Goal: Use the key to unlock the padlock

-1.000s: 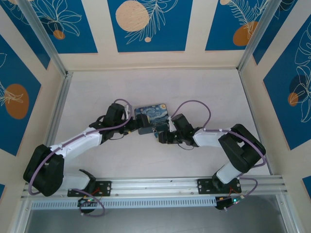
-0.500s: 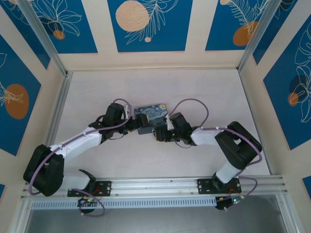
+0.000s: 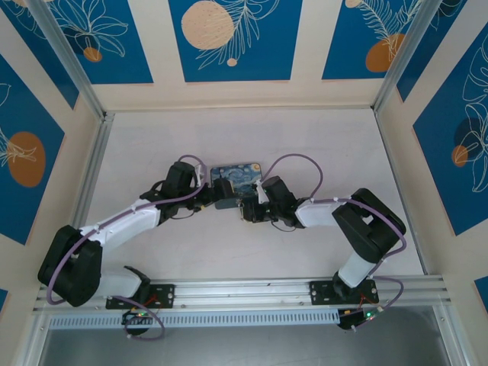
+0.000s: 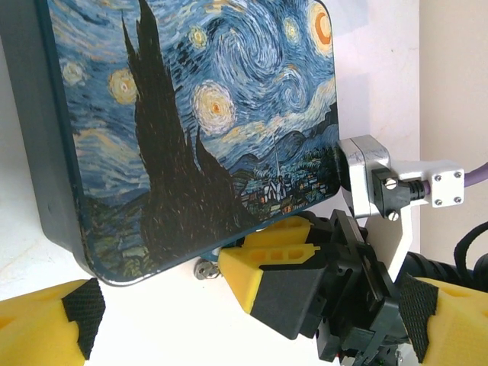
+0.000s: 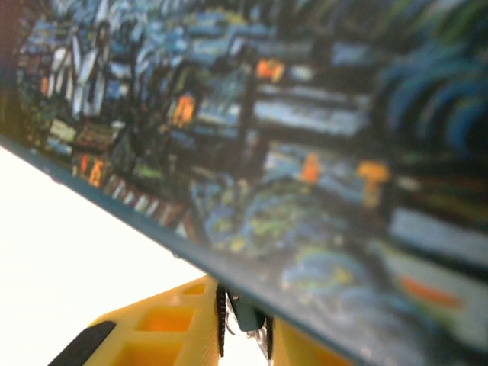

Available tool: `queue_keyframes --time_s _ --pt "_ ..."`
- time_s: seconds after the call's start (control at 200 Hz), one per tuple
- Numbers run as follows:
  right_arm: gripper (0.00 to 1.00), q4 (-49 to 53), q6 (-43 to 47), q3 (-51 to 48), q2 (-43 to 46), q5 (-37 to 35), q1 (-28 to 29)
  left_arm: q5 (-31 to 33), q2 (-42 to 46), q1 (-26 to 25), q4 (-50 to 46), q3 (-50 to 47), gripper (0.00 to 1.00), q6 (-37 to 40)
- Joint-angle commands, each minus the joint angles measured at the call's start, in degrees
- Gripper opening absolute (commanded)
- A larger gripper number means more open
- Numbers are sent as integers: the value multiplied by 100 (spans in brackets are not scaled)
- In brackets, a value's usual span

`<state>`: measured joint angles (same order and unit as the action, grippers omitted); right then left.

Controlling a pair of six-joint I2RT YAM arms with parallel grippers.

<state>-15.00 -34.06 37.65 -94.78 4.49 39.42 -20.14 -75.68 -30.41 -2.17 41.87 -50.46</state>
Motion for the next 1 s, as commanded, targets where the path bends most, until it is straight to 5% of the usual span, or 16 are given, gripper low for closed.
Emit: queue_keyframes --time_s 0.0,0.37,0.995 --pt "17 128 -58 2 -116 13 40 -139 -79 104 106 23 100 30" --pt "0 284 -174 -209 209 -146 -12 279 102 120 -265 108 100 273" --pt "0 314 -993 -622 643 -245 -319 2310 -377 -290 -1507 871 100 1050"
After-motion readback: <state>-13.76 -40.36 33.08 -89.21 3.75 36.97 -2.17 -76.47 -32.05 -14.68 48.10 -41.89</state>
